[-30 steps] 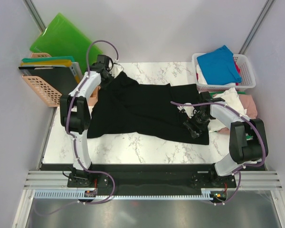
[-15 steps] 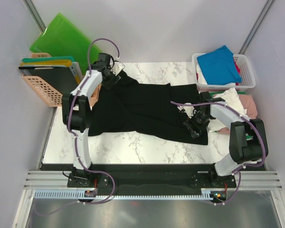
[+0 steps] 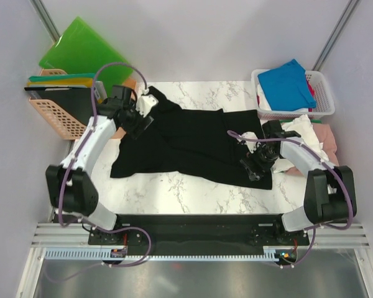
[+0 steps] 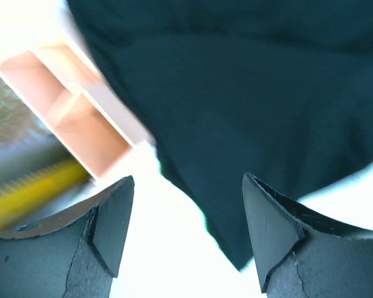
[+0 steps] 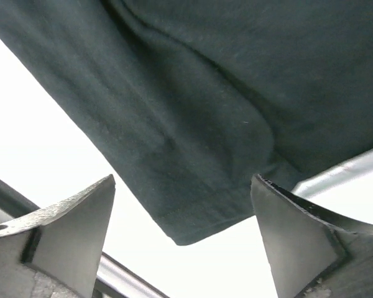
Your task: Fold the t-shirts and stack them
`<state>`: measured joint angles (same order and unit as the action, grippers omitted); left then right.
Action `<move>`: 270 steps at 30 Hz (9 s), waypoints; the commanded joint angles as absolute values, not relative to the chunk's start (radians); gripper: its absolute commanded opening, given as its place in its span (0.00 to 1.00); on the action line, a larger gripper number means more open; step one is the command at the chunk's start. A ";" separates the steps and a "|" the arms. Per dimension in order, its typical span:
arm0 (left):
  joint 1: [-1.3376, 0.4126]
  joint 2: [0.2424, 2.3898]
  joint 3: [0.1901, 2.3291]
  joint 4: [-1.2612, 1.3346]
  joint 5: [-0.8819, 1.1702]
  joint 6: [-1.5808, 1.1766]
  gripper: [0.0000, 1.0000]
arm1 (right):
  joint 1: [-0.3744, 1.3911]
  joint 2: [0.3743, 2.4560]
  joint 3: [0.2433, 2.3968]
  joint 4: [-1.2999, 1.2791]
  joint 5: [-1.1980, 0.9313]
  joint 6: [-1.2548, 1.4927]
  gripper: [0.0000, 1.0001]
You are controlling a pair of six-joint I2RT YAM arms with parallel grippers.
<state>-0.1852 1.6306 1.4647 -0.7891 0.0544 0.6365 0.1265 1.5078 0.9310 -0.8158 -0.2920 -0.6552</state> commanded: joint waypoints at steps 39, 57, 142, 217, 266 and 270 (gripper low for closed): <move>-0.118 1.086 0.982 -0.712 0.160 0.451 0.82 | 0.664 2.204 1.730 -0.661 -0.428 -0.338 0.98; -0.114 1.126 0.982 -0.703 0.164 0.460 0.82 | 0.752 1.979 1.241 -0.735 -0.436 -0.529 0.98; -0.268 2.387 1.891 -0.644 0.137 0.410 1.00 | 0.163 2.181 1.545 -0.463 -0.020 -0.135 0.98; -0.058 1.425 1.427 -0.623 0.394 0.313 1.00 | 0.043 1.658 1.529 -0.838 -0.359 -0.288 0.78; -0.232 2.393 2.158 -0.624 -0.126 0.376 0.88 | 0.247 2.171 1.898 -0.847 -0.164 -0.218 0.76; -0.233 2.419 2.200 -0.633 -0.118 0.376 0.81 | 0.247 2.178 1.876 -0.848 -0.160 -0.229 0.76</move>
<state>-0.2310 2.4100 2.1323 -0.6369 -0.1040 0.4000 0.2451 2.2257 1.8877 -0.8536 -0.1596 -0.2115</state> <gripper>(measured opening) 0.807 0.762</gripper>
